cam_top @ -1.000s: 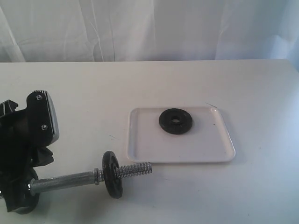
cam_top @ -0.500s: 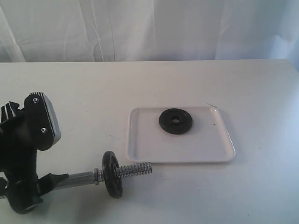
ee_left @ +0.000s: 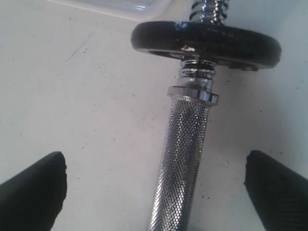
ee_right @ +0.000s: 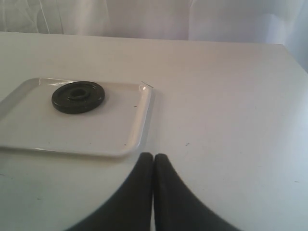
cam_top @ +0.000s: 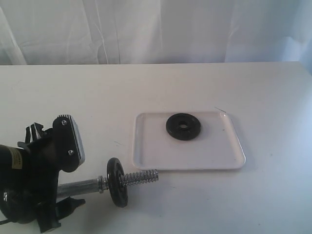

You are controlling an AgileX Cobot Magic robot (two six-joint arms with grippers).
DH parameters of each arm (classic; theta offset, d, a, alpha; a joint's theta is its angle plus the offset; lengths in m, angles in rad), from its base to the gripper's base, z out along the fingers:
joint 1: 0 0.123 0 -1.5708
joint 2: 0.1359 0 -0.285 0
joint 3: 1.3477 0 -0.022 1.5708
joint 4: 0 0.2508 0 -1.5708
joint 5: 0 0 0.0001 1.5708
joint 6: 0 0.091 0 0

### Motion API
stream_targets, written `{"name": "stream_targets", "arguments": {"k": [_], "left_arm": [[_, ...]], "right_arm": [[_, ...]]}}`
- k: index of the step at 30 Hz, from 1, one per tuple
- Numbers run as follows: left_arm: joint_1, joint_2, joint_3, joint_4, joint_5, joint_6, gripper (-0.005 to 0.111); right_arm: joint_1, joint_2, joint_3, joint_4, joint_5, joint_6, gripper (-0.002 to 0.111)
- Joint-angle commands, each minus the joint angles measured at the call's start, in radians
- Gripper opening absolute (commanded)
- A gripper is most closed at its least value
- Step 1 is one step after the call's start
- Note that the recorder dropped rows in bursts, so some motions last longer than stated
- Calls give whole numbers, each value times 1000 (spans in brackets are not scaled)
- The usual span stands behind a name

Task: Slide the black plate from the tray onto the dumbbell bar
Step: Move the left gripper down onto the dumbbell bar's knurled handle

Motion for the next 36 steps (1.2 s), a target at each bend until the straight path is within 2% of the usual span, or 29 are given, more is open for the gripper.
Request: {"name": "stream_targets", "arguments": {"k": [1,23,34,36], "left_arm": [[-9,36,10,-7,3,18,105],[-9,201,10,-7,-42,42,105],[-9,205,10,-7,-78,42,105],[-9,206,10,-7,-78,42,101]], "right_arm": [[2,-5,2,2,-4,0,0],[2,-5,2,2,-4,0,0],[2,-5,2,2,-4,0,0],[2,-5,2,2,-4,0,0]]}}
